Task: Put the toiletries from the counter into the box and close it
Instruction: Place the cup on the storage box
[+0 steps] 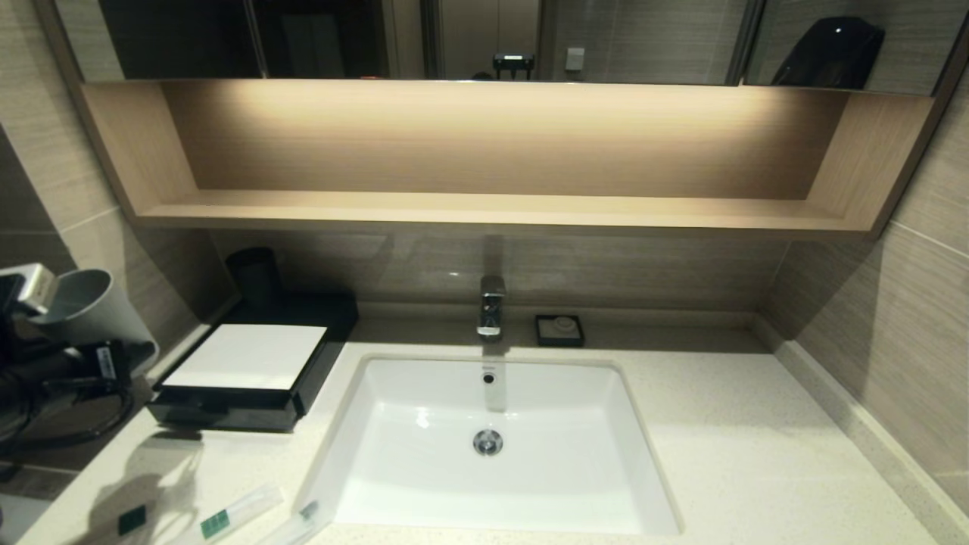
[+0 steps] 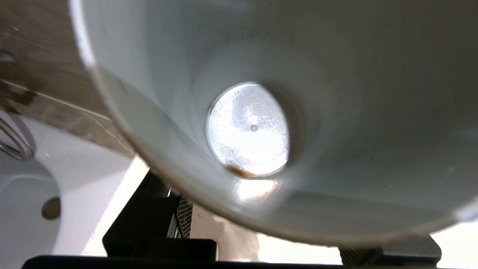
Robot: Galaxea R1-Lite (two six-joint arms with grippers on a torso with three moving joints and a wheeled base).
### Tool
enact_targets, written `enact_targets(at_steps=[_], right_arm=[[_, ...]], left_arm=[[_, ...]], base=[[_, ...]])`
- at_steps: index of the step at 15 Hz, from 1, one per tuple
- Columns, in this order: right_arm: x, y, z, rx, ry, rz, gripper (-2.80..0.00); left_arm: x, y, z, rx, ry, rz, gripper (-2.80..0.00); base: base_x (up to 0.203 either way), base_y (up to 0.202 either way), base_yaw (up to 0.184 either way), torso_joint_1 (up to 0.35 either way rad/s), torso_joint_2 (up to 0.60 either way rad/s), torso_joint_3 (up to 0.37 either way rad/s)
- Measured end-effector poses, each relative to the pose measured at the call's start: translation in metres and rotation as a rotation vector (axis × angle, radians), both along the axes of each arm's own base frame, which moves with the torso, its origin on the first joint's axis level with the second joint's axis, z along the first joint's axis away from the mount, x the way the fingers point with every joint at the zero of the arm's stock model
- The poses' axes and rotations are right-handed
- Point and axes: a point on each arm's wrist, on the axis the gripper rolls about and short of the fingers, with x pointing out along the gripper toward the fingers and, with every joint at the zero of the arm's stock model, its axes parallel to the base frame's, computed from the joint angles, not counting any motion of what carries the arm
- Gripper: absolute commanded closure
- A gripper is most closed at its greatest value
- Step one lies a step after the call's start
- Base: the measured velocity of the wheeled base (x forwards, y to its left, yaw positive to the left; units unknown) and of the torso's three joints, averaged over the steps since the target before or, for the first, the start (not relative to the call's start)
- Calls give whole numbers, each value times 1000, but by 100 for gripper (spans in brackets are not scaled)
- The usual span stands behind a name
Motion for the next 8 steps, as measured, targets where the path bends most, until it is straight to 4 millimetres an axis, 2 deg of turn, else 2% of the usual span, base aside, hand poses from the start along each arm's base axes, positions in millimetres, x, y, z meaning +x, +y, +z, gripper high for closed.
enact_targets(at_steps=[4,8], right_arm=[[0,0,0,0,0,0,0],[0,0,0,0,0,0,0]], left_arm=[[12,-21,8,-35,105,-97,0],[29,-32,0,-42,133,-149,0]], base=[[0,0,0,0,0,0],[0,0,0,0,0,0]])
